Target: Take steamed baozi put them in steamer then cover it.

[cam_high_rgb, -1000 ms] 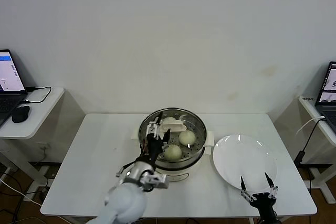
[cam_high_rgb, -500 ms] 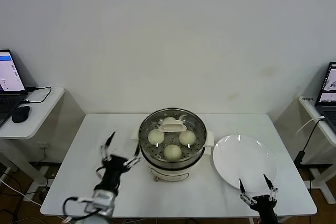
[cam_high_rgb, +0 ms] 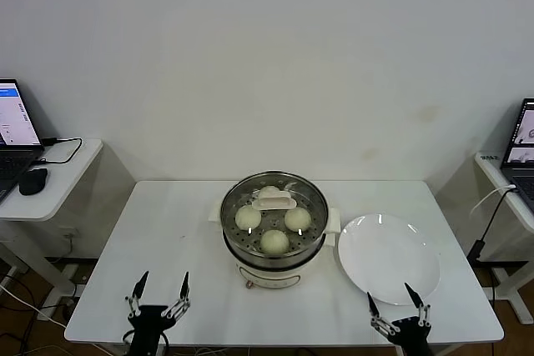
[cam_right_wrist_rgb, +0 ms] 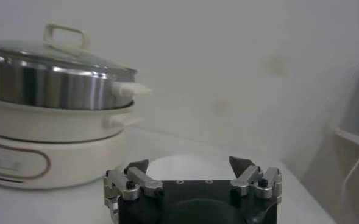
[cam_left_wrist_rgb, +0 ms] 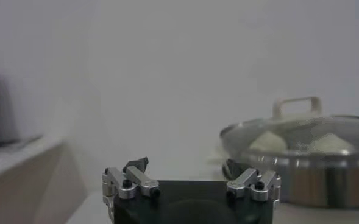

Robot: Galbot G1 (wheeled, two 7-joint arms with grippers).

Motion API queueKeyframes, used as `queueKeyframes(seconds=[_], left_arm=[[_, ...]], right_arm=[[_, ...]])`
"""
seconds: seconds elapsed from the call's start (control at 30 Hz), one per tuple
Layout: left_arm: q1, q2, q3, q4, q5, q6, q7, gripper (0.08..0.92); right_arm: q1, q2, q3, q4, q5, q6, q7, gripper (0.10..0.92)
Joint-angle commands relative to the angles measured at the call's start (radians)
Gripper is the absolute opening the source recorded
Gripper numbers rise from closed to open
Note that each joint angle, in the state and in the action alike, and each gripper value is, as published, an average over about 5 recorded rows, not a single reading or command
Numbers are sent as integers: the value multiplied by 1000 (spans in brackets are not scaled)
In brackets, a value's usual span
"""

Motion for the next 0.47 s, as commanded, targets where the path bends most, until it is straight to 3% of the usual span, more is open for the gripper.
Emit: queueKeyframes(seconds=[0.03, 0.47], left_arm=[[104, -11, -45, 25, -101, -82, 14, 823], [135, -23, -36, 28, -101, -64, 43, 823]], right_arm=[[-55, -36, -55, 77, 62, -47, 3, 823], [-72, -34, -76, 79, 25, -84, 55, 823]])
